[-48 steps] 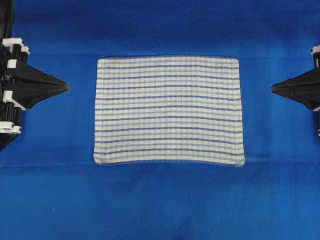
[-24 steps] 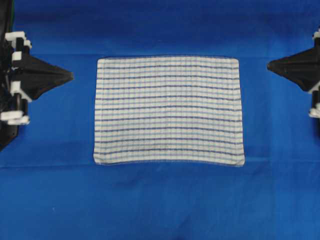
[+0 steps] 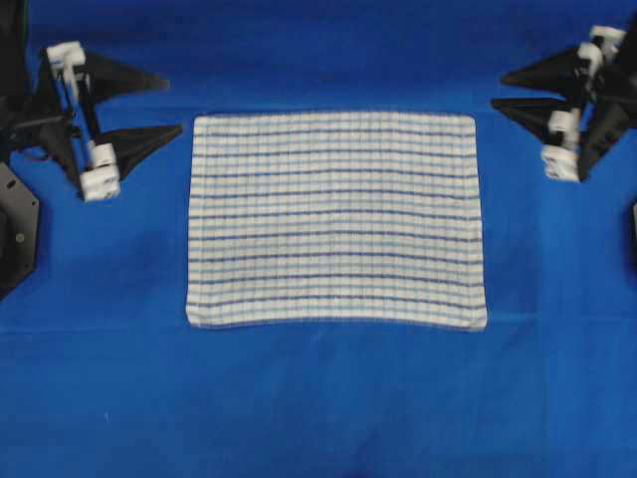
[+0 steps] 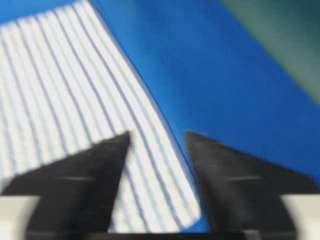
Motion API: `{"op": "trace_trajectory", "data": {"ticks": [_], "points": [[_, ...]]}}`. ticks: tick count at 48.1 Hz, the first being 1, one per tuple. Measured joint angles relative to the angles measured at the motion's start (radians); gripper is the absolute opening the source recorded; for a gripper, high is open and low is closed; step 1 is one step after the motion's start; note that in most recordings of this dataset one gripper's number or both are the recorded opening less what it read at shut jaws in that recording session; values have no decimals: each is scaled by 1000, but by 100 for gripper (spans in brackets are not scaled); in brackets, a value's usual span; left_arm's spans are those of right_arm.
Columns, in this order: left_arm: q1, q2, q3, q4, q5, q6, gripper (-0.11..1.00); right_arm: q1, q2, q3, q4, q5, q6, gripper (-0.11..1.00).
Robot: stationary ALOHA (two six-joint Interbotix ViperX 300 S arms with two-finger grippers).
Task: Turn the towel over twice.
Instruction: 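Grasp the towel's far left and right corners with both grippers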
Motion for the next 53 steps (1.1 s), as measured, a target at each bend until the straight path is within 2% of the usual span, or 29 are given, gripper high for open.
{"op": "trace_trajectory", "data": {"ticks": [3,10,19,27,39,47,49,53], "points": [[21,61,3,2,-32,0,92,-26,61,-9,-2,-2,-3,66],[67,230,0,2,-123,0,90,-74,227,-35,-14,-18,-5,62],[94,451,-38,0,-202,0,89,-81,399,-71,-26,-49,-5,62],[107,583,-66,0,-222,0,89,-81,491,-87,-26,-58,-5,62],[137,681,-84,0,-233,0,85,-83,538,-87,-26,-86,-3,61],[140,718,-95,0,-235,2,66,-84,554,-91,-26,-89,-5,55],[140,723,-97,0,-235,3,58,-86,555,-91,-26,-91,-5,48],[140,727,-98,0,-232,3,42,-84,558,-92,-26,-91,-3,25]]}}
